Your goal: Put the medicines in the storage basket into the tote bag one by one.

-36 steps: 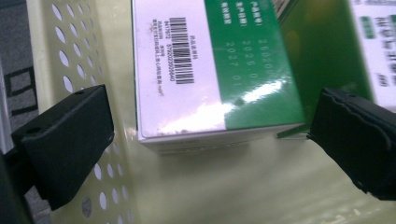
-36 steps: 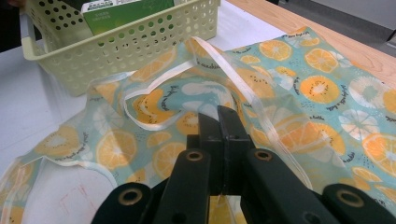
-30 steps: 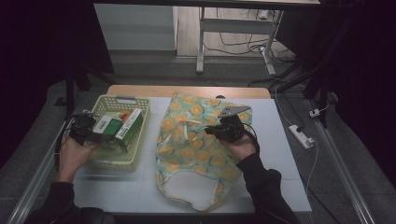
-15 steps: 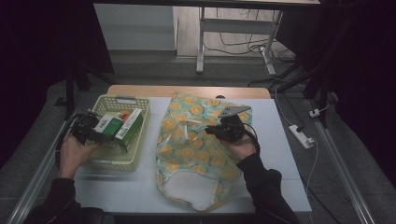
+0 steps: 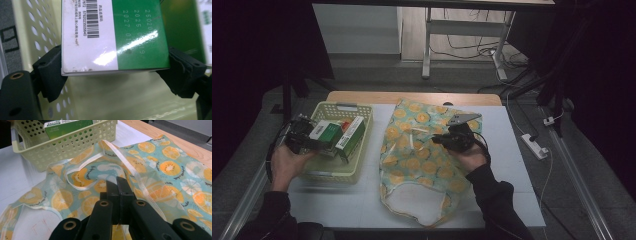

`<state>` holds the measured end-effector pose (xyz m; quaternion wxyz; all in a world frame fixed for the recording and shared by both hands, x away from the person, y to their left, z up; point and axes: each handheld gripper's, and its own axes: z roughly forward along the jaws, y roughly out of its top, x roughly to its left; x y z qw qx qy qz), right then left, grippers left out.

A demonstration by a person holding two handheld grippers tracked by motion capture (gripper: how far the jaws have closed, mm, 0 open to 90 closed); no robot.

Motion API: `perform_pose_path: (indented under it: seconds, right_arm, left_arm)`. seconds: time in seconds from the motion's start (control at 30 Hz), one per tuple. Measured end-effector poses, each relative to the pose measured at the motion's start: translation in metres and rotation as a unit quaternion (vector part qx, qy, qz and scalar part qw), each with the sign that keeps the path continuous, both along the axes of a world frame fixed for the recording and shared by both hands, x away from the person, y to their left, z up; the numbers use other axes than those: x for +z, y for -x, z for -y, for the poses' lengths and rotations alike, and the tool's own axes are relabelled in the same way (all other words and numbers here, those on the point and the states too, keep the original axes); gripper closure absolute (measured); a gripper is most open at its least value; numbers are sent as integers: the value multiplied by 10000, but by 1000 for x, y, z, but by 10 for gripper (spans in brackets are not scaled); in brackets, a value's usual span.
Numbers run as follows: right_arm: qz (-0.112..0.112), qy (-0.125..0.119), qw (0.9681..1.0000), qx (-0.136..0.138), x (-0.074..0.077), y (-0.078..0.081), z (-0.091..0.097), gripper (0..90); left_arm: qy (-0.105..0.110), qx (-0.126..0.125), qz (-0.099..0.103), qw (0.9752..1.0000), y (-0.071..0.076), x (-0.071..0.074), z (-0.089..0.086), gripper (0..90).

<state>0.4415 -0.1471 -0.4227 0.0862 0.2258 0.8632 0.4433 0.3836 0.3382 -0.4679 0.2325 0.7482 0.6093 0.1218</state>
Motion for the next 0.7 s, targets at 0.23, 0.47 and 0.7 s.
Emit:
perform_pose_path:
  seconds: [0.23, 0.47, 0.7]
  right_arm:
    - [24, -14, 10000, -1, 1, 0, 0, 896]
    - [22, -33, 10000, -14, 1, 0, 1, 895]
    - [35, -36, 10000, -29, 1, 0, 1, 896]
  left_arm:
    - [30, 42, 190, 9998, 8, 14, -8, 154]
    - [154, -6, 297, 9994, 17, 27, -15, 154]
    - [136, -102, 457, 9988, 27, 42, -15, 154]
